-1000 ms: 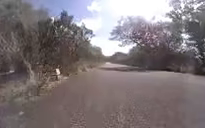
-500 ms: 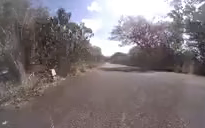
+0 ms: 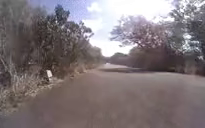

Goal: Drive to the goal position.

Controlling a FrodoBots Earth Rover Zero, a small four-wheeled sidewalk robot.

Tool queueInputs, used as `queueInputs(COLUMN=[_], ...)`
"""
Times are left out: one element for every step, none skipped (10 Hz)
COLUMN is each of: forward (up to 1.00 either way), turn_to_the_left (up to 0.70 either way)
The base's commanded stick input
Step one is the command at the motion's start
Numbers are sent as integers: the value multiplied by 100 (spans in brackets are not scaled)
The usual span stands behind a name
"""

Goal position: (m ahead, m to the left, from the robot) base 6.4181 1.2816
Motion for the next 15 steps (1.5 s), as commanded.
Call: queueInputs(forward=[50,50,50,50,50,50,50,50,50,50,50,50,50,50,50], turn_to_the_left=[0,0,0,0,0,0,0,0,0,0,0,0,0,0,0])
